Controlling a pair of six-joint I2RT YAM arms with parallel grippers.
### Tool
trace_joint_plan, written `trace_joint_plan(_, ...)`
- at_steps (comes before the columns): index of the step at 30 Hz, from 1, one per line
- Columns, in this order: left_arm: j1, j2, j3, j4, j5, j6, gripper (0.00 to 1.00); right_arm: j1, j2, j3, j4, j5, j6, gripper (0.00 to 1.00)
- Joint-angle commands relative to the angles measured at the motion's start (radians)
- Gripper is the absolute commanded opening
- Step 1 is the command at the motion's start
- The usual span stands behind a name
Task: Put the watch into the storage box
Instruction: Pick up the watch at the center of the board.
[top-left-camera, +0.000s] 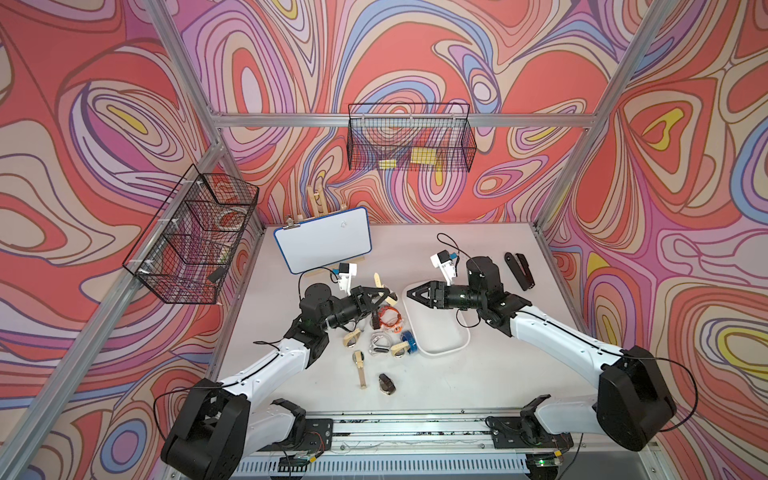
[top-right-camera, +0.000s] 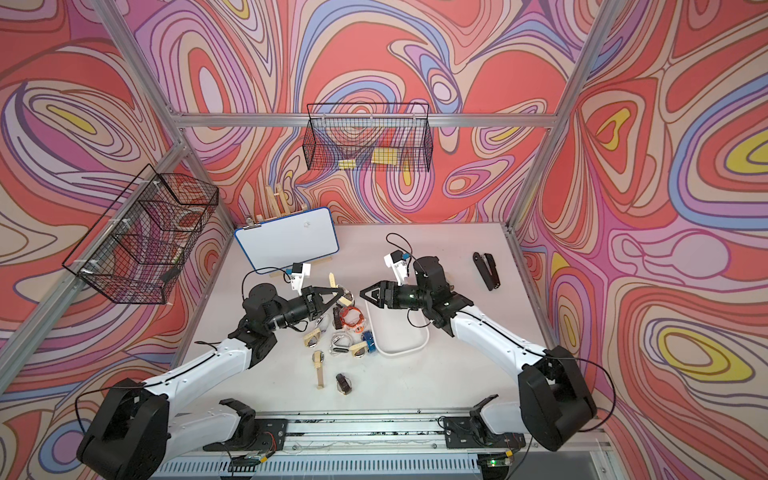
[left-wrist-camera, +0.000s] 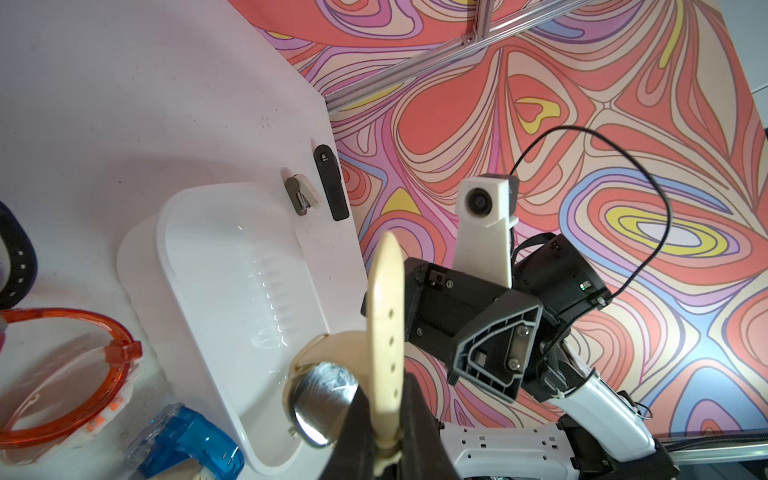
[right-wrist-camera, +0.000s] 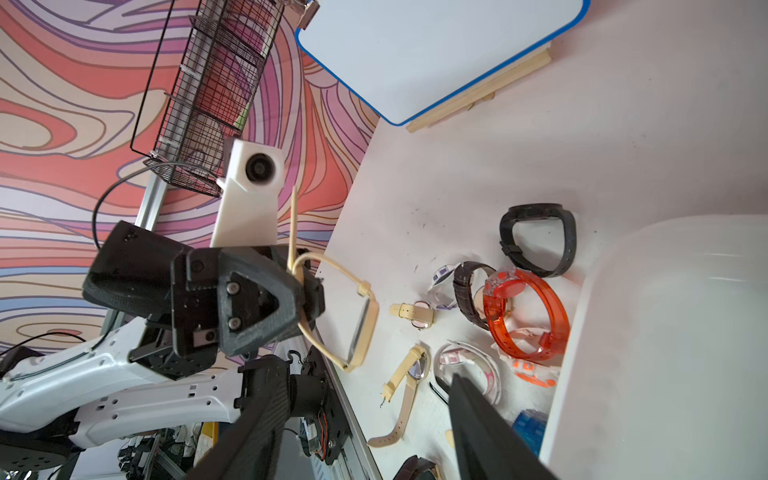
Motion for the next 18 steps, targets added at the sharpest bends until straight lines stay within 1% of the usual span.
trace_joint_plan(1, -0.008, -0.019, -0.009, 0.044, 0.016, 0.048, 0.09, 0.01, 0.043, 0.031, -0.014, -0.025, 0.028, 0.63)
trace_joint_plan(5, -0.012, -0.019, -0.013, 0.046, 0.01, 0.066, 0.08, 0.03, 0.08, 0.055, -0.026, -0.028, 0.035, 0.62)
trace_joint_plan(10, -0.019, -0.018, -0.014, 0.042, 0.001, 0.081, 0.08, 0.056, 0.138, 0.067, -0.037, -0.031, 0.039, 0.55)
trace_joint_plan(16, -0.027, -0.018, -0.013, 0.03, -0.001, 0.102, 0.07, 0.082, 0.168, 0.086, -0.025, -0.023, 0.048, 0.54)
trace_joint_plan(18, -0.028, -0.018, -0.013, 0.03, -0.002, 0.106, 0.07, 0.083, 0.175, 0.092, -0.023, -0.022, 0.048, 0.52)
